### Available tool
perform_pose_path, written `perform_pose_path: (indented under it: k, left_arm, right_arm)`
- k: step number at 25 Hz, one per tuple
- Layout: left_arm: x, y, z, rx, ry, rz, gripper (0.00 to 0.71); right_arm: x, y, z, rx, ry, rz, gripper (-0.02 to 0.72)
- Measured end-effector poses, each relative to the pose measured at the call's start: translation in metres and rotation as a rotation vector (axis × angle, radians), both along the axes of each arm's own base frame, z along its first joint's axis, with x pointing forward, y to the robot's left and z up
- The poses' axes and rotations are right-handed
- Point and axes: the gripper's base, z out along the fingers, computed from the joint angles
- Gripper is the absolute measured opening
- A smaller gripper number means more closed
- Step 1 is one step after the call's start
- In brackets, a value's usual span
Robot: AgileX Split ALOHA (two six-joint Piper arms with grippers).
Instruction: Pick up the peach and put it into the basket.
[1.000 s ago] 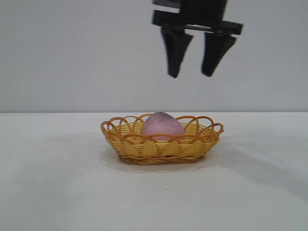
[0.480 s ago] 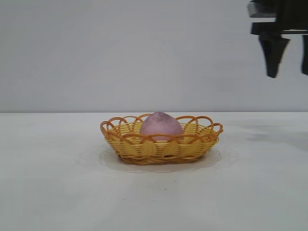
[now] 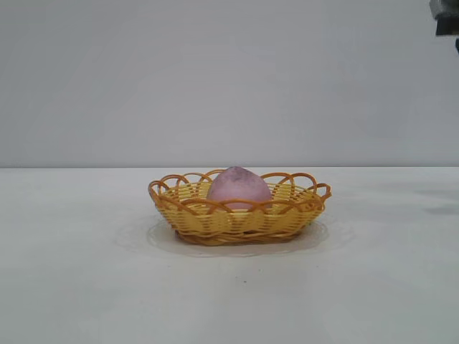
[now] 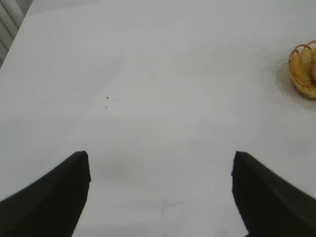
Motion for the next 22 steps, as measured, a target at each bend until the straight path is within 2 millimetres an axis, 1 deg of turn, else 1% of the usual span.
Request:
perform_pose_path:
  k: [2, 6, 11, 14, 16, 18, 19, 20, 22]
  left_arm:
    - [0.000, 0.000, 0.000, 0.000, 0.000, 0.000, 0.527]
    - [0.000, 0.000, 0.000, 0.000, 0.000, 0.000, 0.527]
    - [0.000, 0.000, 0.000, 0.000, 0.000, 0.000, 0.527]
    - [0.000, 0.000, 0.000, 0.000, 0.000, 0.000, 0.527]
    - [0.000, 0.000, 0.000, 0.000, 0.000, 0.000, 0.527]
    - [0.000, 0.000, 0.000, 0.000, 0.000, 0.000, 0.527]
    - [0.000, 0.000, 0.000, 0.000, 0.000, 0.000, 0.527]
    - [0.000, 0.000, 0.000, 0.000, 0.000, 0.000, 0.527]
    - [0.000, 0.000, 0.000, 0.000, 0.000, 0.000, 0.527]
  right_arm:
    - [-0.013, 0.001, 0.013, 0.007, -0.017, -0.003, 0.437]
    - [-0.046, 0.001, 0.041, 0.009, -0.073, -0.003, 0.437]
    - [-0.096, 0.002, 0.077, 0.008, -0.170, -0.002, 0.437]
    - [-0.127, 0.002, 0.094, 0.003, -0.230, -0.002, 0.437]
    - [-0.149, 0.002, 0.102, 0.001, -0.269, -0.001, 0.437]
    - [-0.175, 0.002, 0.109, -0.001, -0.314, -0.001, 0.437]
    - [-0.186, 0.003, 0.110, 0.004, -0.327, -0.001, 0.437]
    - [-0.200, 0.003, 0.113, 0.008, -0.356, -0.001, 0.437]
    - [-0.229, 0.004, 0.113, 0.020, -0.402, 0.000, 0.437]
